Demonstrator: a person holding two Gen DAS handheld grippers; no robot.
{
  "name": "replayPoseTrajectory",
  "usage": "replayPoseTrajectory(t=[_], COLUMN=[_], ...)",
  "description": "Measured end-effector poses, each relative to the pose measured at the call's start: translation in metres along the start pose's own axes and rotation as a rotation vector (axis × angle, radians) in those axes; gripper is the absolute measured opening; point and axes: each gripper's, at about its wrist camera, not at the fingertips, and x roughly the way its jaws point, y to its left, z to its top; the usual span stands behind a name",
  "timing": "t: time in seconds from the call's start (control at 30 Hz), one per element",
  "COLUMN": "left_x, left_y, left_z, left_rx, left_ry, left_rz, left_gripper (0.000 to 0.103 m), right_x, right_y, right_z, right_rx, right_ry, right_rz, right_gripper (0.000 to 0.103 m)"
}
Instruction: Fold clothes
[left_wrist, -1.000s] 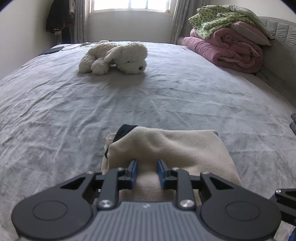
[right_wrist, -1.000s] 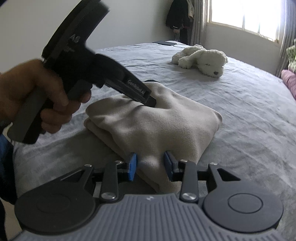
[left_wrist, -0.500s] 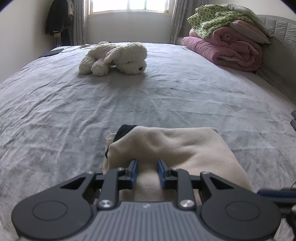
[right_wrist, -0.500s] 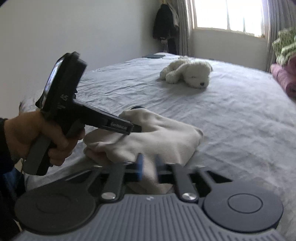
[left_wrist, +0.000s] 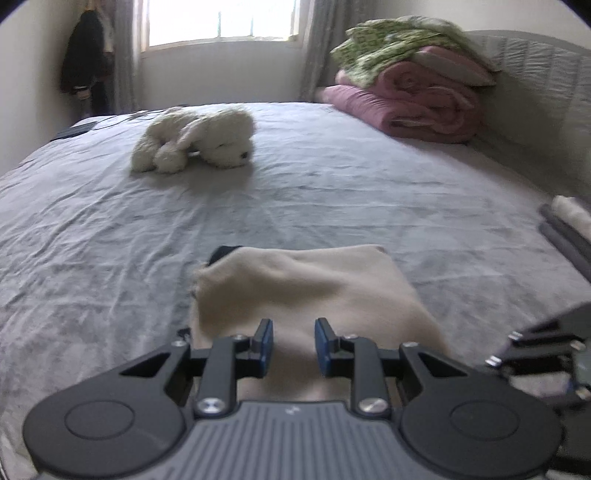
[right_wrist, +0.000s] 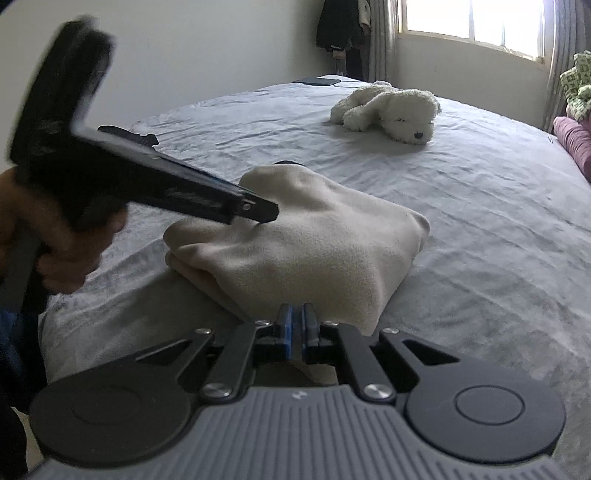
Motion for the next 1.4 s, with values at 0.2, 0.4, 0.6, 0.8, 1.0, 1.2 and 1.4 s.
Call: replayPoseTrajectory(t=[0.2, 0.4, 0.6, 0.8, 1.0, 1.2, 1.4], left_x=[-0.008, 0.001, 0.003, 0.003, 0.002, -0.003, -0.012], left_y=[-0.016, -0.017, -0.014, -0.014, -0.015, -0.012, -0.012], left_z=[-0.020, -0.033, -0.035, -0.037, -0.038, -0.035, -0.035], left_rx=[0.059, 0.075, 0.053, 0.060, 0.066, 0.054, 0.063], left_ry=[0.013, 0.053, 0.065, 0.064, 0.064, 0.066, 0.063], left_rz=[-0.066, -0.046, -0.051, -0.050, -0.050, -0.069, -0.077], left_gripper=[0.026, 0.026, 0.026, 0.026, 0.026, 0.027, 0.027], right_x=[0.004, 0.006, 0.006, -0.011, 0.001, 0.010, 0.008], right_y=[-0.002, -0.001, -0.001, -0.013, -0.018, -0.019, -0.018], right_z=[0.001, 0.000, 0.000, 0.010, 0.006, 0.003, 0.001], right_rx=[0.006, 0.004, -0.003, 0.054, 0.055, 0.054, 0.055], right_ry=[0.012, 0.019, 0.022, -0.042, -0.029, -0.011, -0.013], right_rz=[0.006, 0.013, 0.021, 0.032, -0.009, -0.020, -0.030], right_gripper=[0.004, 0.004, 0.004, 0.010, 0.015, 0.014, 0.014])
